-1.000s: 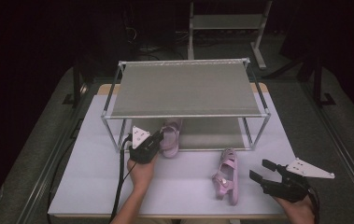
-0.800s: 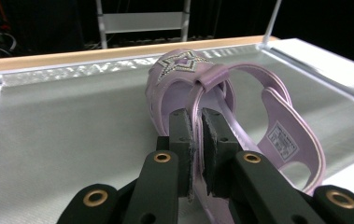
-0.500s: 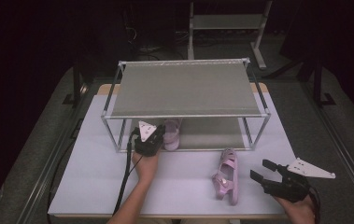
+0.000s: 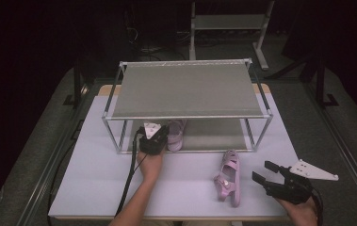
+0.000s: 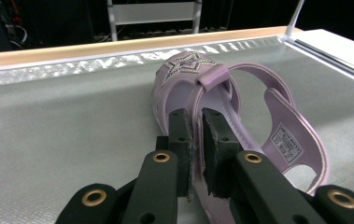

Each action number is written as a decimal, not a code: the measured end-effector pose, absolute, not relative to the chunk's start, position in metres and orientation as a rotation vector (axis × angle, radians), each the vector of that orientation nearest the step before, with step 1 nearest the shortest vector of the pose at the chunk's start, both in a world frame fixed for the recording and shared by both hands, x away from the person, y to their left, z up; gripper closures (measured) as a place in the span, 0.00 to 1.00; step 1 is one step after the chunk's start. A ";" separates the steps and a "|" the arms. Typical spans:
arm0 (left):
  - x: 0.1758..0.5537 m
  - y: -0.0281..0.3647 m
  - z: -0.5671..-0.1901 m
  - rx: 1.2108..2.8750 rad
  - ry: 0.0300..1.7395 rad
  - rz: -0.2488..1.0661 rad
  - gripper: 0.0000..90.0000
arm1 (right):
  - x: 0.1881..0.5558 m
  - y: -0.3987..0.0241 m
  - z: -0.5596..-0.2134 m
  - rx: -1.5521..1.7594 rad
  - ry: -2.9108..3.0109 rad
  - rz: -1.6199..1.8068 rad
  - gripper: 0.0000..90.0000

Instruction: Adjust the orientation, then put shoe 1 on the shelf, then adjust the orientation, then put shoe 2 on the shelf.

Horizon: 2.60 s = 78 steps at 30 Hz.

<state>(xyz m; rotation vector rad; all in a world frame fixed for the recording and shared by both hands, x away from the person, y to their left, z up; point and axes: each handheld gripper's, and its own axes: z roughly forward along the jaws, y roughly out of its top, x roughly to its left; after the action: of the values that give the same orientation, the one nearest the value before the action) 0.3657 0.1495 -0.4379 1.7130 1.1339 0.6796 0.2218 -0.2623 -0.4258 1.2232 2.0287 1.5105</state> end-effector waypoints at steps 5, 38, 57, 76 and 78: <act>0.367 0.151 -0.438 1.668 1.161 0.609 0.87 | 0.222 -0.262 -0.426 1.222 2.031 1.510 0.32; 0.300 0.169 -0.414 1.743 0.926 0.530 0.69 | 0.219 -0.246 -0.418 1.166 2.068 1.520 0.35; 0.251 0.212 -0.392 1.775 0.806 0.419 0.37 | 0.222 -0.237 -0.419 1.143 2.085 1.508 0.55; 0.232 0.247 -0.401 1.738 0.809 0.462 0.30 | 0.217 -0.204 -0.409 1.039 2.146 1.473 0.60; 0.232 0.247 -0.401 1.734 0.808 0.464 0.30 | 0.217 -0.204 -0.409 1.037 2.150 1.469 0.61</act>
<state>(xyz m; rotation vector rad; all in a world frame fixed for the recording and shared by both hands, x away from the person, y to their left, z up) 0.2318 0.2468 -0.4009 1.7336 0.8076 0.4636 0.2175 -0.2036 -0.4091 1.0365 2.1501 1.4689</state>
